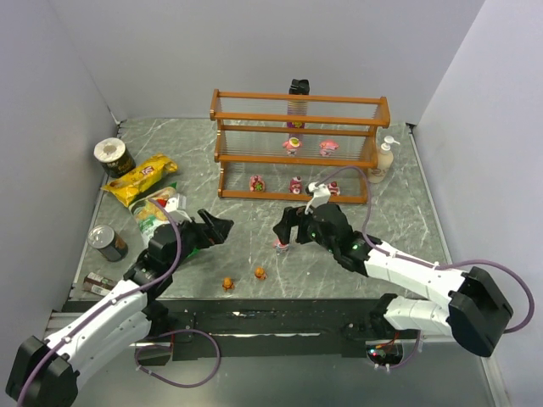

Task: Place and organize the plastic toys onto the shelf

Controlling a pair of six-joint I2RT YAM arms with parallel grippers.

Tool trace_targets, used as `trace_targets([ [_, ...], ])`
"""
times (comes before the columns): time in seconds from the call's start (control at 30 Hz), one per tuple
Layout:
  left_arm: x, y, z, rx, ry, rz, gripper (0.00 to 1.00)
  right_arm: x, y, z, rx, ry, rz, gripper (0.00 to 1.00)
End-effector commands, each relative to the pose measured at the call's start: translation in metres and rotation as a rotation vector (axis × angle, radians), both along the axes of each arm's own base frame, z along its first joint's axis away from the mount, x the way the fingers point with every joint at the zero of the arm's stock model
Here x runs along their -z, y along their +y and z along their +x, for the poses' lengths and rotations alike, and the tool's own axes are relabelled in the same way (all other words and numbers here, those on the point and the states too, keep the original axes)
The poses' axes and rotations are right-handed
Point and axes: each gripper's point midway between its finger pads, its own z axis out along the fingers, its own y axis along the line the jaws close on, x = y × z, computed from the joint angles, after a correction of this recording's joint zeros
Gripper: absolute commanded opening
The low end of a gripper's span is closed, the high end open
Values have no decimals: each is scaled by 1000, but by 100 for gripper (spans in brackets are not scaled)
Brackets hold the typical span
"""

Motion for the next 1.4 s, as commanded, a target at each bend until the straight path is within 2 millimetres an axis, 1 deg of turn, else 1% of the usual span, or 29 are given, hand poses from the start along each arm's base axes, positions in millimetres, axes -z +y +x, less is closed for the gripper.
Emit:
trace_targets([
  [0.0,-16,6,7,-18,-121,17,96,-16,-4,21,62,-234,-113,100],
  [0.03,-16,6,7,-15,-123,19,96,-15,-7,24,101,-266,-132,100],
  [0.07,-17,5,7,-13,-129,19,96,-14,2,17,72,-286,-140,100],
  [0.1,-19,5,6,-9,-140,19,96,-13,5,15,68,-306,-141,100],
  [0.13,-22,5,7,-10,-154,10,96,-2,1,12,88,-316,-171,100],
  [0.17,-21,5,6,-7,-157,8,96,-10,13,6,73,-364,-133,100],
  [0.2,-21,5,6,-8,-161,4,96,-8,17,3,64,-380,-128,99],
  [0.23,-22,5,6,-8,-166,-1,96,1,17,-1,59,-379,-141,98],
  [0.3,-18,5,7,-15,-150,-2,96,3,20,-6,66,-382,-142,97],
  [0.37,-18,6,8,-23,-139,4,96,12,17,-5,93,-366,-159,97],
  [0.57,-15,6,8,-29,-111,-1,96,29,21,-6,95,-321,-181,98],
  [0.73,-26,4,4,-15,-134,-31,96,43,24,-7,102,-276,-199,98],
  [0.9,-28,5,2,-20,-134,-41,96,52,30,-11,94,-250,-176,98],
  [1.0,-27,6,3,-23,-124,-36,96,54,33,-10,103,-240,-179,96],
  [1.1,-27,5,3,-20,-119,-37,96,62,29,-9,129,-218,-208,95],
  [1.27,-29,7,2,-27,-123,-42,96,68,24,-6,164,-209,-221,94],
  [1.37,-27,7,1,-27,-119,-41,96,71,26,-5,170,-198,-236,93],
])
